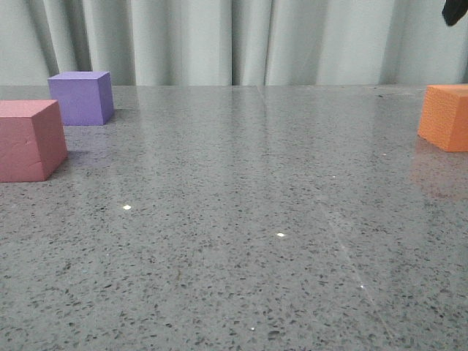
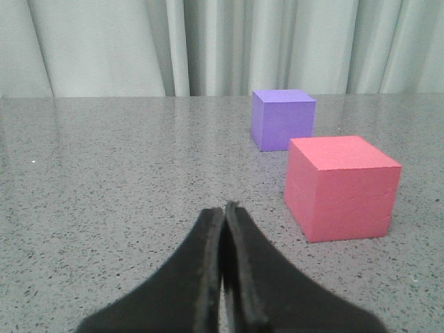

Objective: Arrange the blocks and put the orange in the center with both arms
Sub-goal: 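Lower the right gripper and grasp the orange cube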

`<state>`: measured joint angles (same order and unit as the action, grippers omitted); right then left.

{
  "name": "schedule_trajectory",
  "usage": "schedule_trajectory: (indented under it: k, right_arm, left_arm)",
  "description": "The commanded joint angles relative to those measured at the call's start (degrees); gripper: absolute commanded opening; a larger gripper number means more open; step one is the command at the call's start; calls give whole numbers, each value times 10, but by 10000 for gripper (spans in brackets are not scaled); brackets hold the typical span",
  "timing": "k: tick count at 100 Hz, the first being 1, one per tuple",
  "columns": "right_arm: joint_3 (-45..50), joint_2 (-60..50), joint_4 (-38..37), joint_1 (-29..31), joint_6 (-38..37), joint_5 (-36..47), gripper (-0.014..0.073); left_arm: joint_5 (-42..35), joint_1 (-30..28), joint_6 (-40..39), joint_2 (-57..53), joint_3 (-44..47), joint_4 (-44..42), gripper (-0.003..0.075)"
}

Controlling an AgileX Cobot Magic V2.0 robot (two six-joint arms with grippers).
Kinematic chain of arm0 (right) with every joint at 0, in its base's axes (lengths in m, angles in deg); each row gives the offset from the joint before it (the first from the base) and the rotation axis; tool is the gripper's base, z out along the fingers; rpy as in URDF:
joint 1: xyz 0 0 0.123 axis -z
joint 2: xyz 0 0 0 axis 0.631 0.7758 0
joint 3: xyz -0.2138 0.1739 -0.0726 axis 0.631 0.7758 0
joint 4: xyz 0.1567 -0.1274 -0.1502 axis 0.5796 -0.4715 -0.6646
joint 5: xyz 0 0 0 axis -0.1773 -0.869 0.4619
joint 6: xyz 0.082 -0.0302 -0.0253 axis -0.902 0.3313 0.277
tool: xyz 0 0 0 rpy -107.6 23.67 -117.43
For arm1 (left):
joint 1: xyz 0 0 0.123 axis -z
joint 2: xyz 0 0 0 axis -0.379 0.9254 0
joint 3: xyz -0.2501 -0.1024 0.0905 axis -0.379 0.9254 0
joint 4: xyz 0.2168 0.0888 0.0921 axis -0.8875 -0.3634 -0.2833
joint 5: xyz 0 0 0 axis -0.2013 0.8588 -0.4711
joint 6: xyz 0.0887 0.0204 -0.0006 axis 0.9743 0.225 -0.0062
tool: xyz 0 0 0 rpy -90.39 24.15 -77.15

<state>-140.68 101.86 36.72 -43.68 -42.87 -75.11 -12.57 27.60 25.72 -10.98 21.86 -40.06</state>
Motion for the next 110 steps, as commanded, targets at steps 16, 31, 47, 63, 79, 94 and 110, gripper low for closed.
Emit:
schedule_trajectory:
  k: [16,31,47,63,79,94,110]
  right_arm:
    - [-21,32,-30,3,6,28,634]
    - [-21,60,-33,3,6,28,634]
    - [-21,91,-34,3,6,32,634]
    - [-21,119,-30,3,6,31,634]
    - [-21,130,-21,3,1,21,558]
    - [-21,127,-15,3,-1,19,344]
    - [-28,105,15,1,-1,9,342]
  left_arm:
    - [-48,-2,0,-19,32,0,-19]
    - [-48,-2,0,-19,32,0,-19]
    - [-48,-2,0,-19,32,0,-19]
    - [-48,-2,0,-19,32,0,-19]
    - [-48,-2,0,-19,32,0,-19]
    - [-48,-2,0,-19,32,0,-19]
    - [-48,-2,0,-19,32,0,-19]
